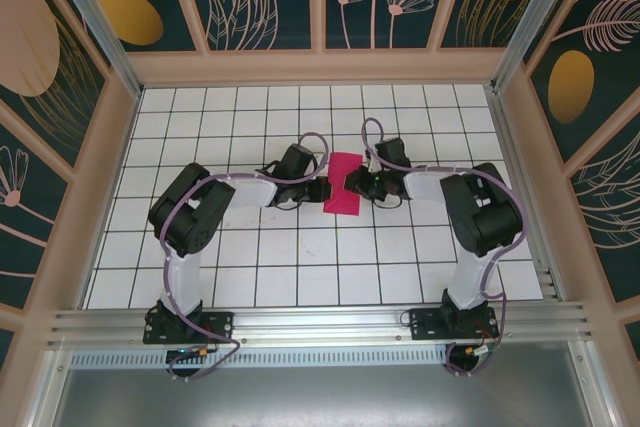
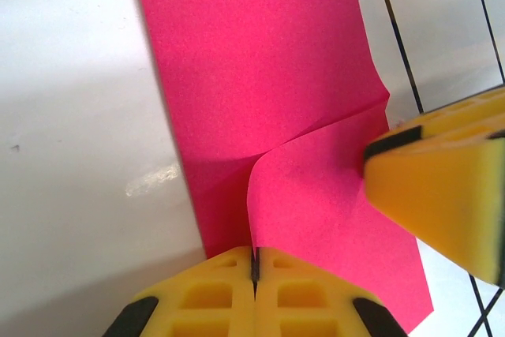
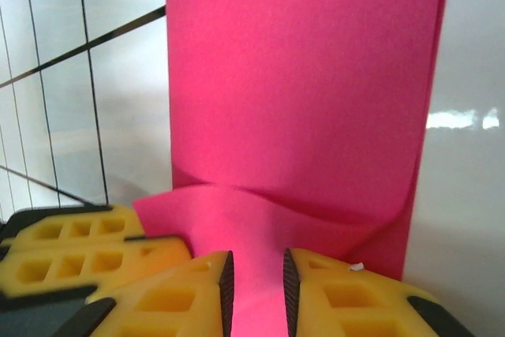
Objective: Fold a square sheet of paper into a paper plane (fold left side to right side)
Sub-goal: Fold the triangle a second time at the center of the table.
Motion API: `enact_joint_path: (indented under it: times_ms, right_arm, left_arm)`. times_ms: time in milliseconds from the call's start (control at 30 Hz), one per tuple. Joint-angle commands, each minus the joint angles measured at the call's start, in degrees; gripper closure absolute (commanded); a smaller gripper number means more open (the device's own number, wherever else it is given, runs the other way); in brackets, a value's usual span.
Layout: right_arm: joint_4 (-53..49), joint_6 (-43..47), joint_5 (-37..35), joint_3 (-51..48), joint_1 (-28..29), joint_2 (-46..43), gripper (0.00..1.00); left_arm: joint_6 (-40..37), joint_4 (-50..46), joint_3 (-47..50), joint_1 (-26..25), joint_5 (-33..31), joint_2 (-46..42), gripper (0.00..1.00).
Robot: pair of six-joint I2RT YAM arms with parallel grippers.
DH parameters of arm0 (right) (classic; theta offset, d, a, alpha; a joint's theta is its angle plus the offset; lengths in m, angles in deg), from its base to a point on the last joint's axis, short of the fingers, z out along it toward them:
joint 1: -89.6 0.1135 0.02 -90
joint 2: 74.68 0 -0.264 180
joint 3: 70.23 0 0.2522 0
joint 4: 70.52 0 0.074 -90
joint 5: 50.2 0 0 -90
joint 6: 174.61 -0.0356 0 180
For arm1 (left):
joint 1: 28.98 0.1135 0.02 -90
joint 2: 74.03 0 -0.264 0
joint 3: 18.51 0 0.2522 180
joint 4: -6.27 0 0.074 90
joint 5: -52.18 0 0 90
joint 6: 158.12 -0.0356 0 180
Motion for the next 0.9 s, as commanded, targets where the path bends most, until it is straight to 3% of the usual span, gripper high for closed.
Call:
enact_joint_path:
  times_ms: [0,333,867]
  right_arm:
    - [-2.31,1.09,-1.39,-2.75,-0.26,-4.80,0.72]
    - [-2.62,-0.85,-2.08,-8.05,0.53,-5.29,0.84]
    - [-7.96,1.44,-5.50,-6.36,1.15,-1.65,0.86]
  left_arm:
    - [-0.86,0.14,-1.06,-0.03,0.68,0.37,0.93]
    - [-1.19,0.85,-0.93,-0.08,1.80,-0.08,0.94]
    - [-3.54,-0.64,-1.46,0.00,1.03,-2.00,0.94]
